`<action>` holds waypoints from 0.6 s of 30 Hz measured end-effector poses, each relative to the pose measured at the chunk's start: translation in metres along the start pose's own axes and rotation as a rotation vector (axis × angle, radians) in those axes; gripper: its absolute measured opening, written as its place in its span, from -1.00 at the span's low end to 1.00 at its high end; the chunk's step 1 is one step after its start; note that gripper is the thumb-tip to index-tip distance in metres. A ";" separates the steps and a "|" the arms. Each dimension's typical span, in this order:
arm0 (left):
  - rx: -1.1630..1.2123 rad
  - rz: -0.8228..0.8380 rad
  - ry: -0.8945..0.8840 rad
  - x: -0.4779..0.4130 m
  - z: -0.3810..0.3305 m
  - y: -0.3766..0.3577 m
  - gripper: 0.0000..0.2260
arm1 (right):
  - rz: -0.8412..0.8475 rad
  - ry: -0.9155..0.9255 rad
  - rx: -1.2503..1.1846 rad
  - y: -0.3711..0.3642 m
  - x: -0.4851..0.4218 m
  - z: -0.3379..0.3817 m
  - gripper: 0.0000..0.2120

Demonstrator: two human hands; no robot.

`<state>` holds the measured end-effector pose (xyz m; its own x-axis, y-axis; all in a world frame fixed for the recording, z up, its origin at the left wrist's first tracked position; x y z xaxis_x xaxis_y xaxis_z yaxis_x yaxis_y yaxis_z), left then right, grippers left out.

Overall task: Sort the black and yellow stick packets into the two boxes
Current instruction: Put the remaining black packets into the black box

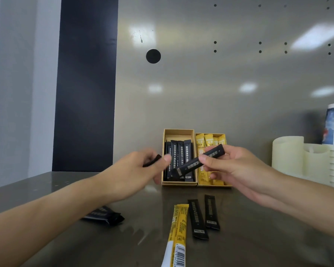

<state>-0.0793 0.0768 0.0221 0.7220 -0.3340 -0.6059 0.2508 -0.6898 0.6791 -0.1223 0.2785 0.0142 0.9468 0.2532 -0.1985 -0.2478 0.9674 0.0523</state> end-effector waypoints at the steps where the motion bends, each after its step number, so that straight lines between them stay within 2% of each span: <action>1: -0.003 -0.040 0.022 0.000 0.005 0.006 -0.50 | -0.018 0.002 0.029 0.007 -0.003 0.001 -0.60; 3: -0.003 -0.107 0.045 -0.001 0.011 0.018 -0.48 | -0.086 0.007 0.098 0.022 -0.007 0.002 -0.54; 7: 0.024 -0.146 0.030 -0.005 0.014 0.024 -0.52 | -0.222 0.043 0.278 0.036 -0.009 0.003 -0.56; 13: 0.023 -0.123 0.001 -0.006 0.018 0.019 -0.47 | -0.179 0.241 0.627 -0.011 -0.026 0.035 -0.63; 18: 0.043 -0.118 -0.002 -0.008 0.012 0.018 -0.48 | -0.225 0.359 0.750 -0.038 -0.052 0.065 -0.66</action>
<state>-0.0883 0.0592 0.0335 0.6877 -0.2501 -0.6815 0.3064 -0.7511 0.5848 -0.1487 0.2284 0.0858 0.8038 0.1625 -0.5723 0.2588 0.7707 0.5823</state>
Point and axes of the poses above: each hand's wrist, its own x-axis away from the middle knuckle, its own y-axis out of the back of the hand, z = x × y, the point moved 10 cm from there along -x, towards the middle knuckle, and after that the axes turned 13 degrees about -y, right-handed, at the moved point
